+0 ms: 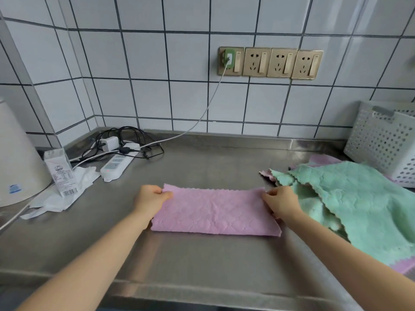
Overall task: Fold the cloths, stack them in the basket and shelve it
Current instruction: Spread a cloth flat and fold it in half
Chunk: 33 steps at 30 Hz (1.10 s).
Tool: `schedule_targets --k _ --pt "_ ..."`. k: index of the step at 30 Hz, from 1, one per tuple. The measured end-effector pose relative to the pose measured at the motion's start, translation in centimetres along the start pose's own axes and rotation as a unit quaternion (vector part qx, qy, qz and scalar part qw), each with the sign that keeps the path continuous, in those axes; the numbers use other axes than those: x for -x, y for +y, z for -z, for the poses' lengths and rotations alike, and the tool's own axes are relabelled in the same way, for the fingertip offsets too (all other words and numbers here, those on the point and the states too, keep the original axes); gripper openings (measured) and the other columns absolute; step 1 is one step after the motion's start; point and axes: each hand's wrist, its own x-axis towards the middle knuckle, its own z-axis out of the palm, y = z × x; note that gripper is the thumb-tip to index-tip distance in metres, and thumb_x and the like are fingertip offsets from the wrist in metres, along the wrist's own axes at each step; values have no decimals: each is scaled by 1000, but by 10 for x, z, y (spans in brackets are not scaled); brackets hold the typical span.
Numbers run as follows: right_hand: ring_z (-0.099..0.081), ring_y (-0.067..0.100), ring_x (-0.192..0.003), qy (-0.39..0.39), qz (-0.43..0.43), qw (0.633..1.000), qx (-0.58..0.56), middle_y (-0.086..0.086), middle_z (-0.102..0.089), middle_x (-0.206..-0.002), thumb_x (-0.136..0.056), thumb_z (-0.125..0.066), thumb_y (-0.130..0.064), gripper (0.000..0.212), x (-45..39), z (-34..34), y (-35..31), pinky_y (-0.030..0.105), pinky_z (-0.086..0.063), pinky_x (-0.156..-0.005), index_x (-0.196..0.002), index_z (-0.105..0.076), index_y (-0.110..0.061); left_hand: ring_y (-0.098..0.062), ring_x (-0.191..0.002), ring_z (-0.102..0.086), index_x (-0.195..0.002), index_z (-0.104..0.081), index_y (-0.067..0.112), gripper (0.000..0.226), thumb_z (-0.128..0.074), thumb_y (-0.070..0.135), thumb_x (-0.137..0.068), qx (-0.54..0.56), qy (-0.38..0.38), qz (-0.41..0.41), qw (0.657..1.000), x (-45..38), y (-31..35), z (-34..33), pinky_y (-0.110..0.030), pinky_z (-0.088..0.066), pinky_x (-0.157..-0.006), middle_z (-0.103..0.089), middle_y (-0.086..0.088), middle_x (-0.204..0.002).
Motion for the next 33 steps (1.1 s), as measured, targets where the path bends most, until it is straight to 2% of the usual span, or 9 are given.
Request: schedule_targets --k 6,14,17,20,22,24,27,30,33 --pt "-61 35 -64 37 42 998 17 10 -58 -58 -90 -55 -17 24 -6 -5 4 44 -55 -73 -80 -68 1 -27 -59 -36 -60 -32 15 39 -61 18 -85 -125 40 -84 988 -12 1 -13 -34 -26 -55 -36 -4 -53" --pt "-62 31 -65 23 38 997 61 -2 -53 -54 -89 -55 -20 19 -3 -4 0 34 -54 -74 -84 -70 -8 -30 -66 -46 -66 -45 11 22 -58 17 -82 -179 52 -82 979 -13 -1 -15 -33 -32 -55 -47 -7 -59" --pt "-58 23 -40 -12 5 999 40 7 -56 -49 -87 -50 -13 19 0 4 -5 25 -52 -45 -73 -60 -6 -36 -89 -57 -99 -57 9 19 -63 16 -82 -201 60 -85 974 1 6 -13 -37 -45 -72 -60 -12 -92" --pt "-66 33 -72 -9 47 993 109 18 -64 -76 -89 -49 -13 15 10 13 -14 28 -48 -57 -95 -58 -3 -36 -101 -54 -124 -52 13 49 -69 14 -78 -321 101 -234 912 27 14 -12 -45 -48 -82 -49 -12 -118" --pt "-62 38 -92 43 140 957 249 23 -62 -98 -90 -48 -11 18 30 13 -19 33 -40 -64 -104 -55 0 -29 -113 -50 -127 -54 15 47 -67 18 -82 -284 33 -346 894 51 22 -15 -40 -43 -97 -49 -6 -127" --pt "-60 36 -95 93 283 905 304 17 -62 -101 -86 -51 -9 14 56 4 -21 36 -45 -62 -97 -59 -5 -16 -132 -38 -136 -48 19 47 -57 29 -91 -238 -116 -363 894 78 29 -21 -23 -24 -112 -43 3 -143" --pt "-59 28 -99 8 447 843 298 1 -65 -106 -82 -46 -18 25 86 -15 -12 38 -53 -71 -100 -64 -18 -5 -145 -6 -149 -24 28 60 -42 47 -95 -299 -219 -346 862 108 26 -31 -19 -1 -113 -15 15 -157" --pt "-64 22 -97 -36 478 829 289 -8 -68 -109 -84 -44 -22 33 98 -20 6 39 -55 -76 -107 -66 -26 -1 -143 10 -150 -10 35 77 -23 71 -83 -372 -261 -314 834 115 15 -25 -25 7 -112 1 19 -157" --pt "-68 21 -94 -10 473 836 277 -7 -70 -111 -81 -52 -18 32 101 -7 22 33 -58 -71 -108 -69 -24 3 -139 16 -149 -8 39 93 -2 78 -65 -364 -269 -289 844 113 2 -4 -24 9 -112 5 21 -156"
